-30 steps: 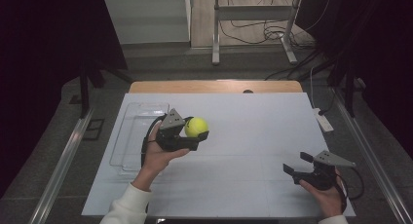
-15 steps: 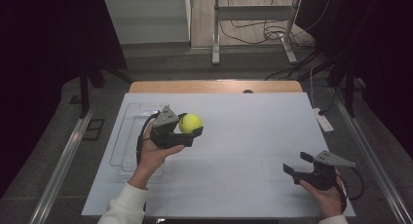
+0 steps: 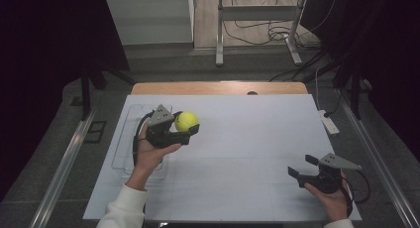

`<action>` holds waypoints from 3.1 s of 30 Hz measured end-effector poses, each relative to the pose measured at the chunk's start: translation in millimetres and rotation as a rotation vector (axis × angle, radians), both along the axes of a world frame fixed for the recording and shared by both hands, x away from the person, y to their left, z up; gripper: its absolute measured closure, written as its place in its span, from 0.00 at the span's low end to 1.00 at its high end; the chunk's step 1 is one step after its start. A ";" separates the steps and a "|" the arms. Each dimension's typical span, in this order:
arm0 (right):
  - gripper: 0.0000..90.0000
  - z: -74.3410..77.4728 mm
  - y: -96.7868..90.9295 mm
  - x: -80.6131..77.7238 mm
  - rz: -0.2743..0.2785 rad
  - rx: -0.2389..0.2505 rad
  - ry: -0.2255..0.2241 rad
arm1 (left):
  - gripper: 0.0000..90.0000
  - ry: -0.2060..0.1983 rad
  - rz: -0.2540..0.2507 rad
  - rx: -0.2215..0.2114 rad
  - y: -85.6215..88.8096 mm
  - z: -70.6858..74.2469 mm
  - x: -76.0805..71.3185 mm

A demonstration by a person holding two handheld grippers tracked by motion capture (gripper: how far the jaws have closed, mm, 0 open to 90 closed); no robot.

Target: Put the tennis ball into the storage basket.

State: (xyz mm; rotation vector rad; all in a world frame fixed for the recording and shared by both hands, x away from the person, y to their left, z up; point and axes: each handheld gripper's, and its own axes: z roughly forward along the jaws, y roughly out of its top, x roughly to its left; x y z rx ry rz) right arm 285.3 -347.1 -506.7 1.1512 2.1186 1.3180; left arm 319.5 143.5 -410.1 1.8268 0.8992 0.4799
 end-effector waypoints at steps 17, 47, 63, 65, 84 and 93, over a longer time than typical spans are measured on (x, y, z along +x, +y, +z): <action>0.13 0.0 0.1 0.0 0.000 -0.002 0.000 | 0.29 -0.009 0.044 -0.021 14.8 2.6 2.6; 0.13 -0.4 0.3 1.1 0.005 -0.005 0.002 | 0.29 -0.014 0.124 -0.030 36.2 4.2 8.1; 0.13 0.2 0.1 0.7 0.002 -0.002 -0.002 | 0.29 -0.006 0.160 -0.042 43.5 4.8 15.6; 0.13 0.3 0.4 0.4 0.003 0.003 -0.001 | 0.29 -0.004 0.167 -0.045 44.5 5.0 17.6; 0.13 0.6 0.1 -0.3 0.002 0.007 -0.001 | 0.29 0.036 0.239 -0.010 60.1 2.6 37.5; 0.13 0.8 -0.2 -0.4 0.003 0.008 -0.001 | 0.29 0.058 0.272 0.016 69.1 0.1 45.5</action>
